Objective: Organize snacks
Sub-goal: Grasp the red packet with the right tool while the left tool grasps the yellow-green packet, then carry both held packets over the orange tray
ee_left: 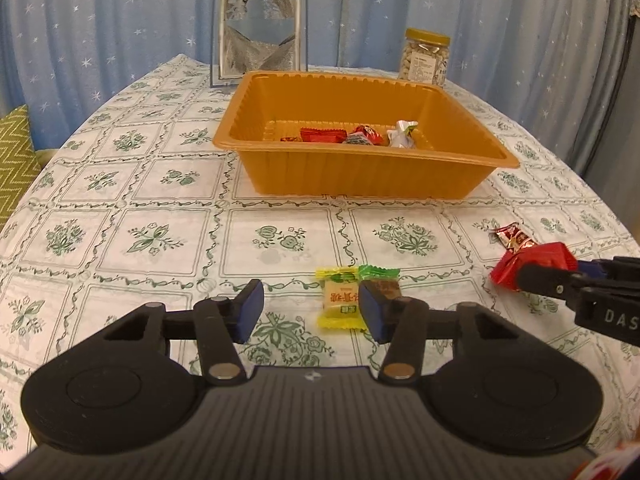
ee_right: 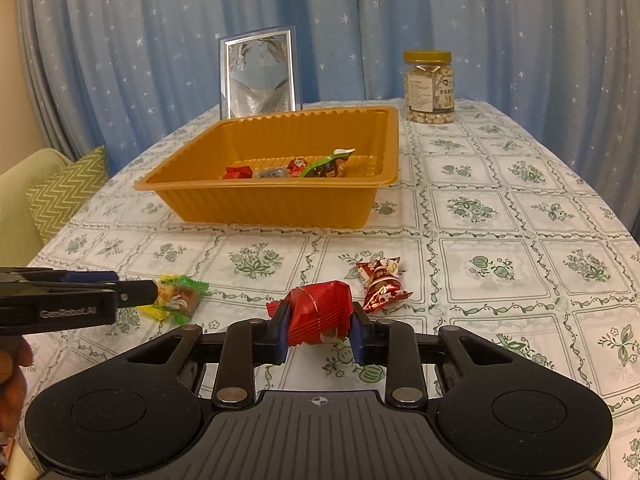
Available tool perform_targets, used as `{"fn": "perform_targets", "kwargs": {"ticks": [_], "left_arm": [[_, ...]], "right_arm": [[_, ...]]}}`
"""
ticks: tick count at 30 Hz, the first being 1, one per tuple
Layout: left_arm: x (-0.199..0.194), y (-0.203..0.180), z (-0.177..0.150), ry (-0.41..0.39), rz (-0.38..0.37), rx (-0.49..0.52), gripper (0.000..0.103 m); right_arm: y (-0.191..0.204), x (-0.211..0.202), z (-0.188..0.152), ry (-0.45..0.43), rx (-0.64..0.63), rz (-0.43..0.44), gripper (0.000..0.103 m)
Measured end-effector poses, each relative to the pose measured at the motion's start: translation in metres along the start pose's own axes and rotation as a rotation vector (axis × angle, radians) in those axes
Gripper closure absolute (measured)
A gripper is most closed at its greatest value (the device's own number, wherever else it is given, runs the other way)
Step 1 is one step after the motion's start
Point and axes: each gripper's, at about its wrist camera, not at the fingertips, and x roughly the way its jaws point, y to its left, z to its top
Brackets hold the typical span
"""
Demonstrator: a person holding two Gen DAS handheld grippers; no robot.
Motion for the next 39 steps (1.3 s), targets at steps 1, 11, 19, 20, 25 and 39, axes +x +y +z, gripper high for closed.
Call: {"fn": "perform_targets", "kwargs": {"ticks": [1, 11, 19, 20, 25, 39], "left_arm": [[0.002, -0.001, 0.000, 0.002, -0.002, 0.008, 0.054], [0.015, -0.015, -0.002, 0.021, 0.022, 0.082, 0.067], [0.015, -0.019, -0.001, 0.023, 0.018, 0.108, 0.079], [0.014, -0.018, 0.000, 0.024, 0.018, 0.104, 0.080], [0.006, -0.018, 0.001, 0.016, 0.018, 0.098, 0.084], [-0.016, -0.015, 0.016, -0.065, 0.022, 0.072, 0.084]], "right_arm": [[0.000, 0.000, 0.000, 0.001, 0.002, 0.000, 0.073], [-0.003, 0.000, 0.002, 0.004, 0.019, -0.004, 0.073], [-0.001, 0.001, 0.002, 0.005, 0.018, 0.003, 0.073], [0.000, 0.000, 0.002, 0.001, 0.018, 0.004, 0.073], [0.005, -0.002, 0.005, -0.013, 0.009, 0.012, 0.073], [0.018, -0.007, 0.015, -0.055, -0.006, 0.023, 0.073]]}}
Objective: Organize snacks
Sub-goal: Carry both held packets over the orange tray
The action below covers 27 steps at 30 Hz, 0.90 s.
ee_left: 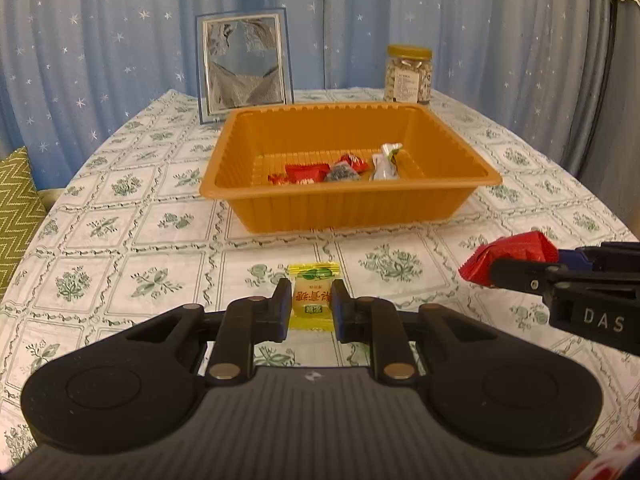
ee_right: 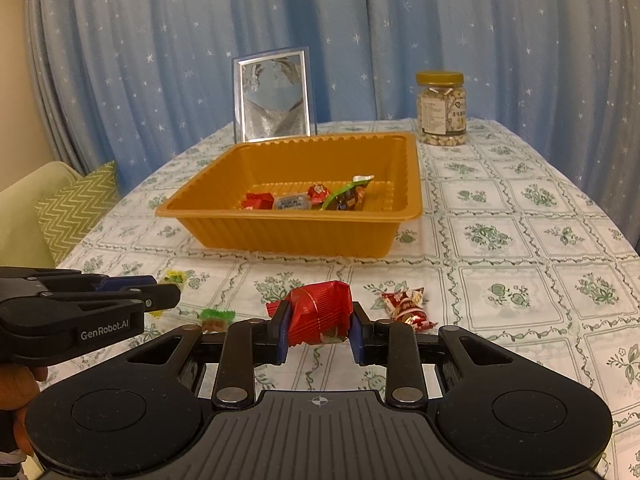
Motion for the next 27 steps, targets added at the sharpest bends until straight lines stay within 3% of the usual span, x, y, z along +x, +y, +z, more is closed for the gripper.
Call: {"fn": "perform_targets", "kwargs": {"ticks": [17, 27], "left_arm": [[-0.014, 0.003, 0.022, -0.058, -0.023, -0.037, 0.084], [-0.017, 0.007, 0.053, -0.125, -0.033, -0.049, 0.084]], "right_arm": [[0.008, -0.011, 0.020, -0.077, -0.039, 0.010, 0.073], [0.002, -0.006, 0.055, -0.151, -0.061, 0.005, 0.073]]}}
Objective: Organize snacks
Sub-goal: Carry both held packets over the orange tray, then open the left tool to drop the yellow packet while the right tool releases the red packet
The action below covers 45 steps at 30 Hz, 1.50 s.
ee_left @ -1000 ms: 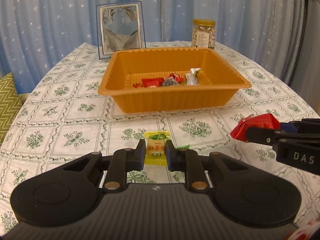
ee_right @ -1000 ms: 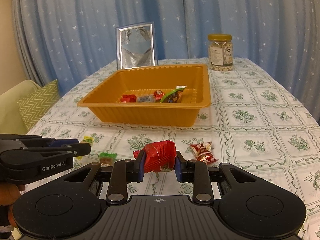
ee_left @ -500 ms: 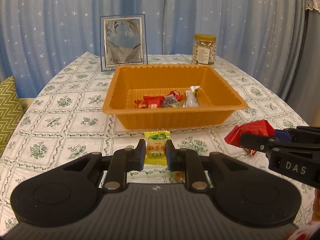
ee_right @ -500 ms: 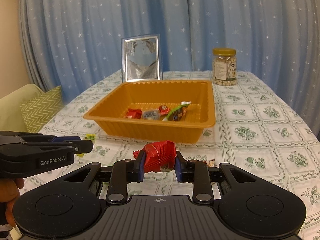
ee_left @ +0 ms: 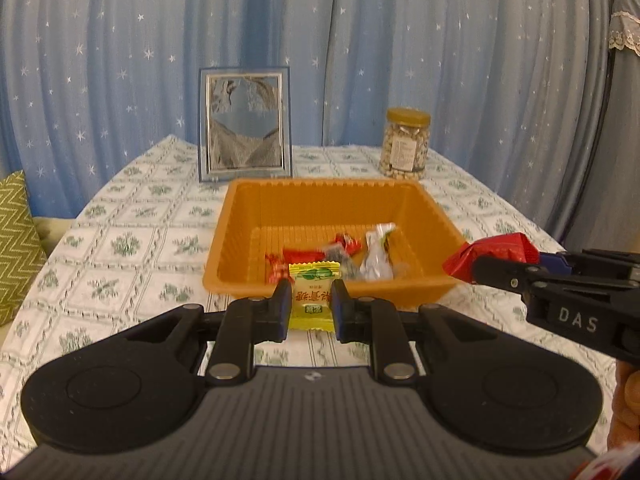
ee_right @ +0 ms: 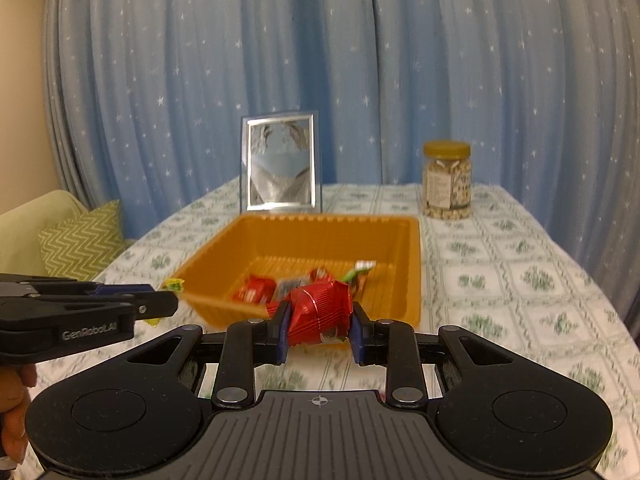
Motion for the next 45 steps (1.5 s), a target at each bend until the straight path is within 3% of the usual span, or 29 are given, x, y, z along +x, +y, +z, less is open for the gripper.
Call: {"fn": "perform_targets", "kwargs": {"ticks": [7, 21, 36, 45], "left_arm": [[0.016, 0.004, 0.024, -0.032, 0.013, -0.006, 0.084], [0.070, 0.014, 0.053, 0.001, -0.003, -0.005, 0.084], [0.111, 0.033, 0.059, 0.051, 0.001, -0.054, 0.084], [0.120, 0.036, 0.056, 0.068, 0.006, -0.062, 0.084]], "right_arm": [[-0.007, 0.019, 0.022, -0.020, 0.009, 0.000, 0.073], [-0.021, 0.073, 0.049, 0.009, 0.064, -0.013, 0.073], [-0.053, 0.109, 0.057, 0.033, 0.123, -0.048, 0.073], [-0.049, 0.118, 0.057, 0.050, 0.128, -0.017, 0.073]]}}
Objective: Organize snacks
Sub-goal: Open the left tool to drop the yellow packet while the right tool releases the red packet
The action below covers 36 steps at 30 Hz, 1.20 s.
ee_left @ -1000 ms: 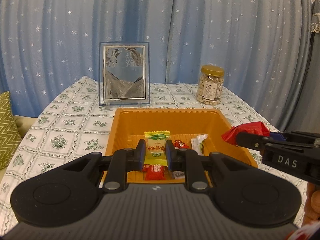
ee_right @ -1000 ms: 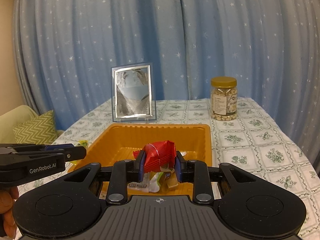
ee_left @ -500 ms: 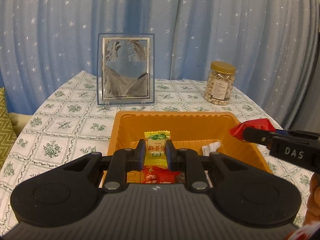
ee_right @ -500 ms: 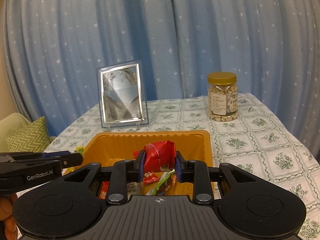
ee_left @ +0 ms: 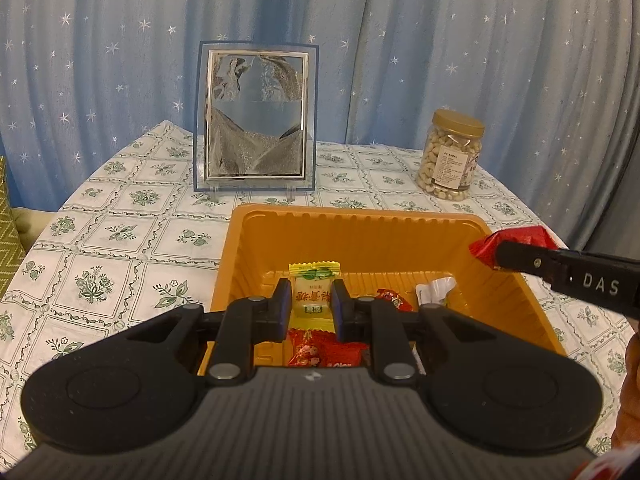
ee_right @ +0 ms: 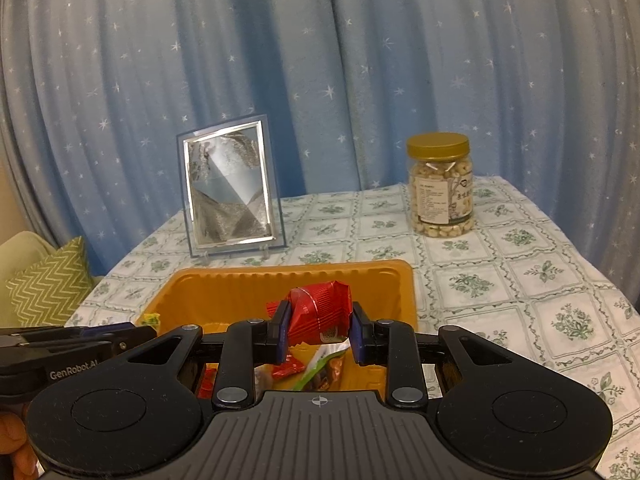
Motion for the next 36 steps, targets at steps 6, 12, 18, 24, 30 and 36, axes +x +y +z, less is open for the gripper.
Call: {"fn": "perform_targets", "kwargs": {"ticks": [6, 12, 18, 24, 30, 36], "left_arm": [[0.002, 0.002, -0.001, 0.003, -0.002, 0.000, 0.084], [0.003, 0.002, 0.000, 0.001, -0.010, -0.004, 0.081], [0.001, 0.004, -0.001, -0.013, 0.023, 0.006, 0.052], [0.000, 0.007, 0.000, -0.010, 0.025, 0.002, 0.052], [0.000, 0.006, 0.000, -0.010, 0.023, 0.007, 0.052], [0.000, 0.007, -0.001, -0.007, 0.024, 0.005, 0.052]], "right_arm": [[0.013, 0.004, -0.004, 0.013, -0.030, 0.023, 0.073], [0.010, 0.004, -0.004, 0.013, -0.015, 0.013, 0.073], [0.011, 0.005, -0.004, 0.014, -0.017, 0.015, 0.073], [0.011, 0.005, -0.004, 0.013, -0.018, 0.017, 0.073], [0.012, 0.005, -0.005, 0.012, -0.019, 0.018, 0.073], [0.013, 0.005, -0.004, 0.010, -0.019, 0.019, 0.073]]}}
